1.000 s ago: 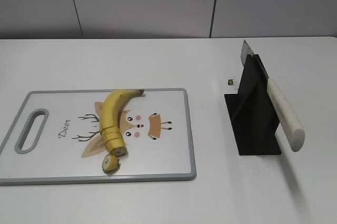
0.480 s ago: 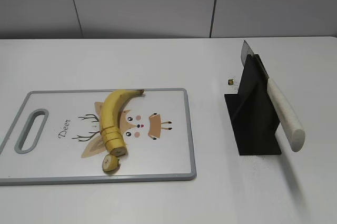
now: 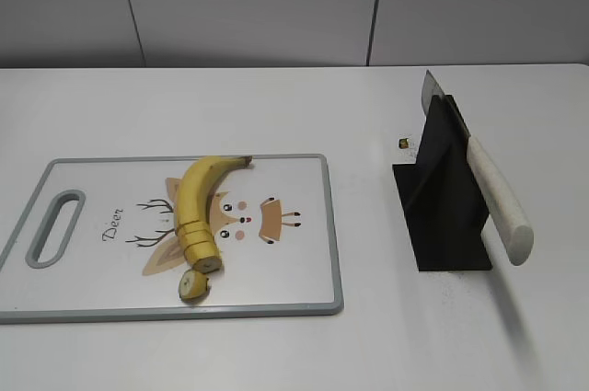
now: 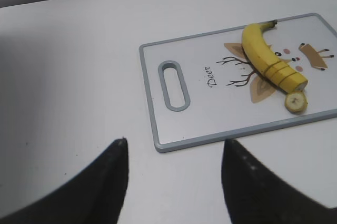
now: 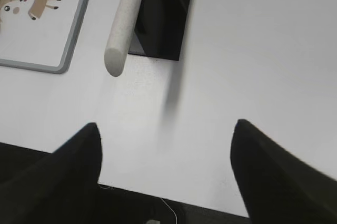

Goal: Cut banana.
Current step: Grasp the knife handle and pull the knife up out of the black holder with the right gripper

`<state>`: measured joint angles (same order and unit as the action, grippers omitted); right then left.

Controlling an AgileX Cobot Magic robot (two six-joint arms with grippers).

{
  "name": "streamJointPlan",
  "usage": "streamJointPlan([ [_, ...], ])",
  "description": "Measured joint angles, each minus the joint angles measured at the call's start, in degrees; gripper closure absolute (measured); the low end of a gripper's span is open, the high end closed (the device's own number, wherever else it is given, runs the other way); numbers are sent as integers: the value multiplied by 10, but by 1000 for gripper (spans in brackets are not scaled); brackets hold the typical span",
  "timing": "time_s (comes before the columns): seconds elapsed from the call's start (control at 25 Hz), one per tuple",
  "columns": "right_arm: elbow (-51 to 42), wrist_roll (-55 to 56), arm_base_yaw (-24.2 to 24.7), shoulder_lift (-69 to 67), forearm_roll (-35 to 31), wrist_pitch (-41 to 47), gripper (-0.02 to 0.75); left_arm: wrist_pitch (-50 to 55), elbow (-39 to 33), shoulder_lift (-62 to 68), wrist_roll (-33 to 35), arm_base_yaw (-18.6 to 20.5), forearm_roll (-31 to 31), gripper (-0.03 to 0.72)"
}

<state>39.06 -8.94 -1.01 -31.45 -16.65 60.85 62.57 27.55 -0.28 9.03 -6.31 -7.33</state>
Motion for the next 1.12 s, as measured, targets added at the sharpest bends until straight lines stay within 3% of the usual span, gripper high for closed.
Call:
streamJointPlan([
  [0.48,98,132,-171,-135,95,50,125,0,0,0,0,0,0,137],
  [1.12,183,158,-235,-333,100,72,137,0,0,0,0,0,0,137],
])
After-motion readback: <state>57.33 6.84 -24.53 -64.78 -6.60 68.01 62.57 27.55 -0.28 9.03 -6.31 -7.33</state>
